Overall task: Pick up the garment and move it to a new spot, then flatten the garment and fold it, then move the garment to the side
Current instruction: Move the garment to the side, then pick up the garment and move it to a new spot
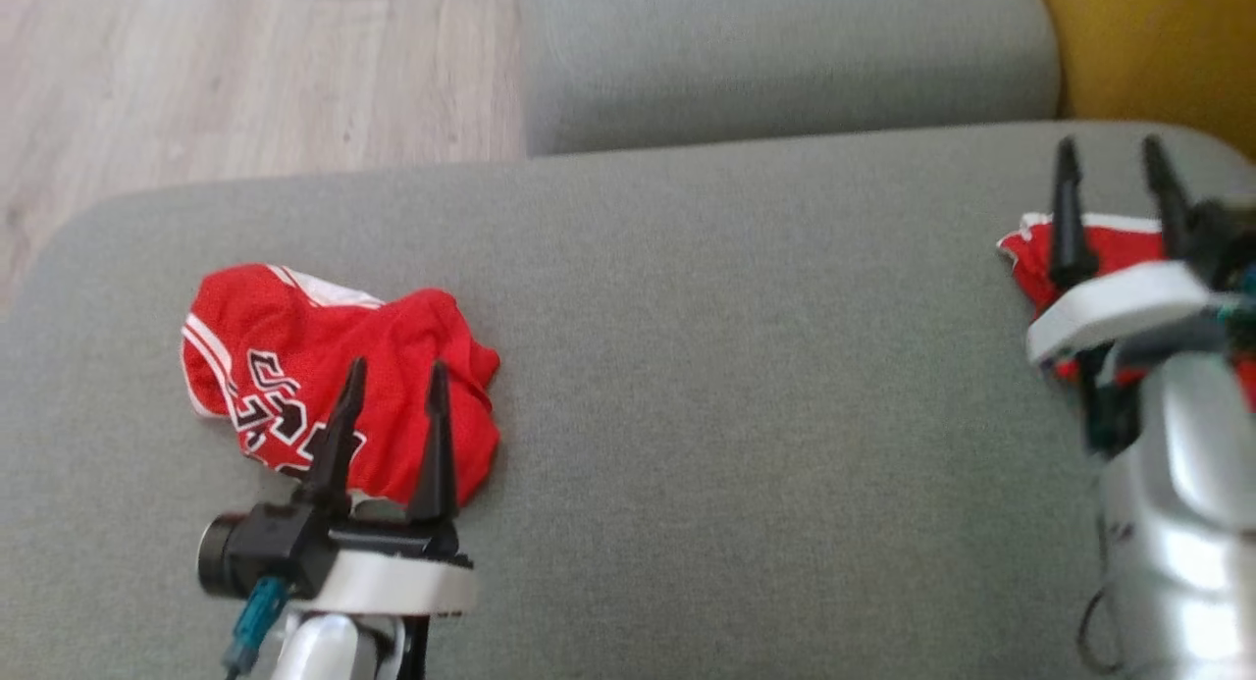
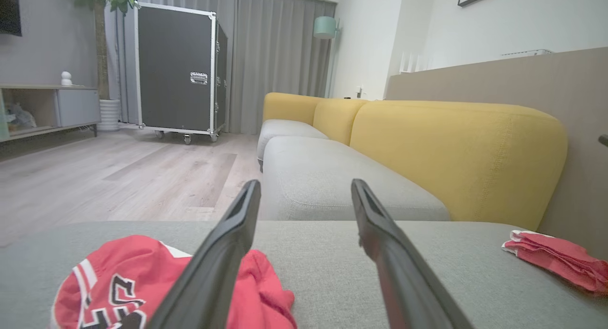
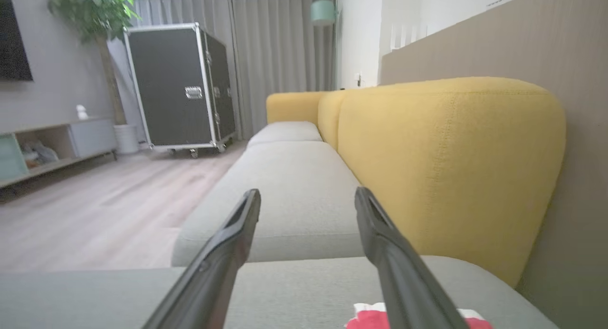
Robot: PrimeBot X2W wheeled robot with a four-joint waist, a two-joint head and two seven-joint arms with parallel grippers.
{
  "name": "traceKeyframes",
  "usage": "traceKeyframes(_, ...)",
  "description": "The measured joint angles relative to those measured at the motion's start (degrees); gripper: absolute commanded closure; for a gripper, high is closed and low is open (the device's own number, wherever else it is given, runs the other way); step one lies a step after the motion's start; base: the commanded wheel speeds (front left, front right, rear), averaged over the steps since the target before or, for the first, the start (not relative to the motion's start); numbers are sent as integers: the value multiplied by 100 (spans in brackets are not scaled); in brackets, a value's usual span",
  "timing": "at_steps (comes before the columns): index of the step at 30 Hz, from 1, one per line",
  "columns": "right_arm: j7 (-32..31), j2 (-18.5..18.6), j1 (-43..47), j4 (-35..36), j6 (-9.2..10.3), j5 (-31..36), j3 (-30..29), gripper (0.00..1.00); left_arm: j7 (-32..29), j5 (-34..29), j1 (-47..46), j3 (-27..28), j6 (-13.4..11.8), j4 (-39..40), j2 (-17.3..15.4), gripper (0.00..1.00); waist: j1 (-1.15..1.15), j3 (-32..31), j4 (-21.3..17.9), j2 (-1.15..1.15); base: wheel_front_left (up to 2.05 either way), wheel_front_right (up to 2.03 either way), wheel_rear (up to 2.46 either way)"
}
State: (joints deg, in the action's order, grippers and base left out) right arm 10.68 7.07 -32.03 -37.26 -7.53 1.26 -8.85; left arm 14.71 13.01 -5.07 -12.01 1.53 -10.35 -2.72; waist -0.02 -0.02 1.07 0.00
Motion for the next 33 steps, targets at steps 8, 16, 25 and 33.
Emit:
traceKeyframes(8, 253, -375, 1571, 1183, 0, -754, 346, 0, 0, -73, 402, 165, -1, 68, -9, 0, 1, -239, 60, 0, 0, 0, 0)
traceKeyframes(16, 353, -439, 3067, 1658, 0, -1386, 693, 0, 0, -89, 507, 288, 3, 26, -12, 0, 1, -242, 126, 0, 0, 0, 0)
traceKeyframes(25, 354, -448, 3255, 2179, 0, -1390, 719, 0, 0, -88, 563, 330, 4, 54, -12, 0, 2, -191, 87, 0, 0, 0, 0)
traceKeyframes(33, 354, -448, 3268, 2269, 0, -1437, 709, 0, 0, -87, 563, 345, 5, 92, -12, 0, 2, -179, 116, 0, 0, 0, 0)
